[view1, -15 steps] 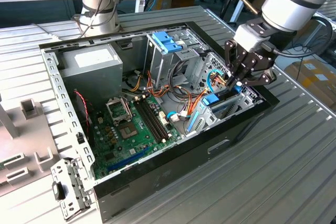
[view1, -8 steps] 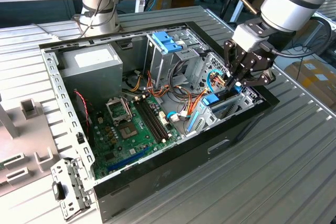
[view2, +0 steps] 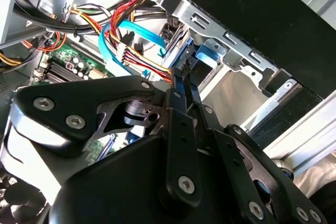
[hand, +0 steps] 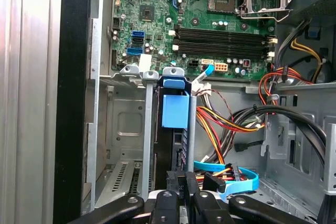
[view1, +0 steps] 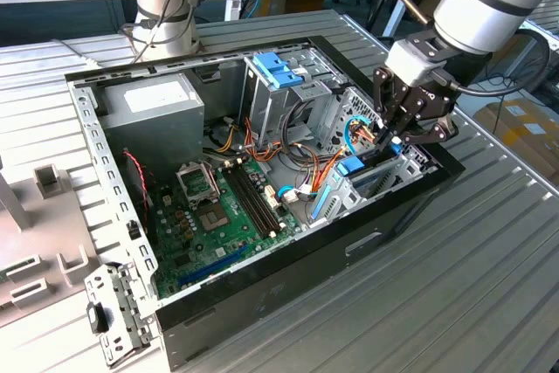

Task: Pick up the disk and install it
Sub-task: 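Insert the first disk wire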

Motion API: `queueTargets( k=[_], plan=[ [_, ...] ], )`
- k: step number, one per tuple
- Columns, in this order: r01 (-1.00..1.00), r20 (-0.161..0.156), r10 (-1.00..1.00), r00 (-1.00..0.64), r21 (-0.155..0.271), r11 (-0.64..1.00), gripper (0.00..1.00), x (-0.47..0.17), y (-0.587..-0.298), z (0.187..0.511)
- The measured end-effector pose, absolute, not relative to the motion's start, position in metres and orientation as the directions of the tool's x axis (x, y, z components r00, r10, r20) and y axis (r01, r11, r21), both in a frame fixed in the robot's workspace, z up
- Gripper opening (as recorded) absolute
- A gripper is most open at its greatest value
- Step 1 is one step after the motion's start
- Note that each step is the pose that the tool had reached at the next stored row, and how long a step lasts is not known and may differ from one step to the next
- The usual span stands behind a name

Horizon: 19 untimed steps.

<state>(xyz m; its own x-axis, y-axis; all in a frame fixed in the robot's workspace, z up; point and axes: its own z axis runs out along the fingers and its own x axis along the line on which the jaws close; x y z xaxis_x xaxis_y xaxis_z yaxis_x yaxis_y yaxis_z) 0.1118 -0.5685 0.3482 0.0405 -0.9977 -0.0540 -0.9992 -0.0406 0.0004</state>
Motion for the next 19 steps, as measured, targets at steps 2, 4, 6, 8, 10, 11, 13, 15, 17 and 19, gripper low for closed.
queueTargets(
  k=[2,4,6,8,10,11,13,15,17,19],
  plan=[
    [-0.999,-0.054,-0.998,0.04,0.0,-0.041,0.17,0.1118,-0.5685,0.3478],
    [-0.999,-0.054,-0.998,0.041,0.0,-0.041,0.17,0.1118,-0.5685,0.3472],
    [-0.999,-0.054,-0.998,0.041,0.0,-0.041,0.17,0.1118,-0.5685,0.3468],
    [-0.999,-0.054,-0.998,0.041,0.0,-0.041,0.17,0.1118,-0.5685,0.3464],
    [-0.999,-0.054,-0.998,0.041,0.0,-0.041,0.17,0.1118,-0.5695,0.3462],
    [-0.999,-0.054,-0.998,0.04,0.0,-0.04,0.17,0.1118,-0.5703,0.3463],
    [-0.999,-0.055,-0.998,0.04,0.0,-0.04,0.17,0.1118,-0.571,0.3463],
    [-0.999,-0.055,-0.998,0.04,0.0,-0.04,0.17,0.1118,-0.571,0.3463],
    [-0.999,-0.056,-0.998,0.039,0.0,-0.039,0.17,0.1119,-0.5711,0.3456],
    [-0.999,-0.056,-0.998,0.039,0.0,-0.039,0.17,0.1124,-0.5708,0.3453]
  ],
)
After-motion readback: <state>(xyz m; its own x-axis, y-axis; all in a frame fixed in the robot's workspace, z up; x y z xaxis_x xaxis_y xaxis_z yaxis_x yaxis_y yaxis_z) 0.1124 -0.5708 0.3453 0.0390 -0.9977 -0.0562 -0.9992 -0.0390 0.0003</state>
